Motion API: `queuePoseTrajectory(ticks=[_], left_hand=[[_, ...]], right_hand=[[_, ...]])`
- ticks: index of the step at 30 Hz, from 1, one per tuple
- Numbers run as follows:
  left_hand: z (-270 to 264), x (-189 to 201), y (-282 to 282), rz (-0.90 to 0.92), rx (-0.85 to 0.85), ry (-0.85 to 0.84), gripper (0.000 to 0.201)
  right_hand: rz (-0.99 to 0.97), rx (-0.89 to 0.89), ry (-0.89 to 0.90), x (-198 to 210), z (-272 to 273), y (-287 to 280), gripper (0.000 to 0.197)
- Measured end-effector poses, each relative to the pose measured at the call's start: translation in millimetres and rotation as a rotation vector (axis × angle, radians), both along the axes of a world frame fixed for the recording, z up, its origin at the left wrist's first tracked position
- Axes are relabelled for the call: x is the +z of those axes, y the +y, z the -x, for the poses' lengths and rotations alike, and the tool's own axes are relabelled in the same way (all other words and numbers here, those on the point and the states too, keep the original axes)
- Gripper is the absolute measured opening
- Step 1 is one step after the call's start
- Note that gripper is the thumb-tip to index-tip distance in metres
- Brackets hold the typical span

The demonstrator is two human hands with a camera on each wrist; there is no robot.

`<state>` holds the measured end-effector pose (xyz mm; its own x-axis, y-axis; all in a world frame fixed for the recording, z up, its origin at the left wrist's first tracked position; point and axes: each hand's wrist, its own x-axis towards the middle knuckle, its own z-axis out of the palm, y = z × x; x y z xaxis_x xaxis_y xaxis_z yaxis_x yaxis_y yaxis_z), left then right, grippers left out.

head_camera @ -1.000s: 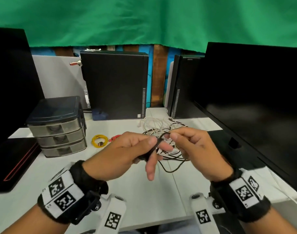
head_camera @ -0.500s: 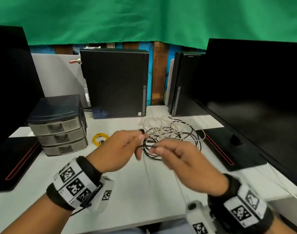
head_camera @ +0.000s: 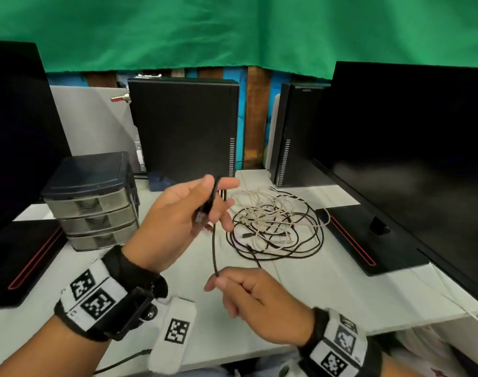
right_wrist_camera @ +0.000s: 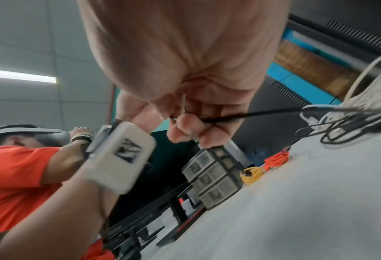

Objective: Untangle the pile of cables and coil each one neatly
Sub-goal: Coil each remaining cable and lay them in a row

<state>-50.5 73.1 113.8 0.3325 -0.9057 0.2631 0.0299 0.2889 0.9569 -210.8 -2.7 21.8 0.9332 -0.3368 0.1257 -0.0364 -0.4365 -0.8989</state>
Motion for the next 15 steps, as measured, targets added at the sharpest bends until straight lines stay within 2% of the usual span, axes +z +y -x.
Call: queuePoseTrajectory(ticks=[5, 8, 11, 15], left_hand=[[-23, -6, -4, -0.069, 0.340, -0.643, 0.047], [-33, -22, -7, -0.178, 0.332, -0.893, 0.043], [-28, -30, -9, -0.266, 0.152, -0.896, 0.054], [-9, -15, -3, -0.273, -0.258, -0.560, 0.057]], right_hand=[[-0.088, 0.128, -0.042, 28, 11, 16, 0.021], [-0.056, 0.060, -0.149, 58, 19, 8, 0.021], [0.080, -0.146, -0.289, 80, 30, -19, 0.027], [0.101, -0.370, -0.364, 85, 34, -53, 0.023]])
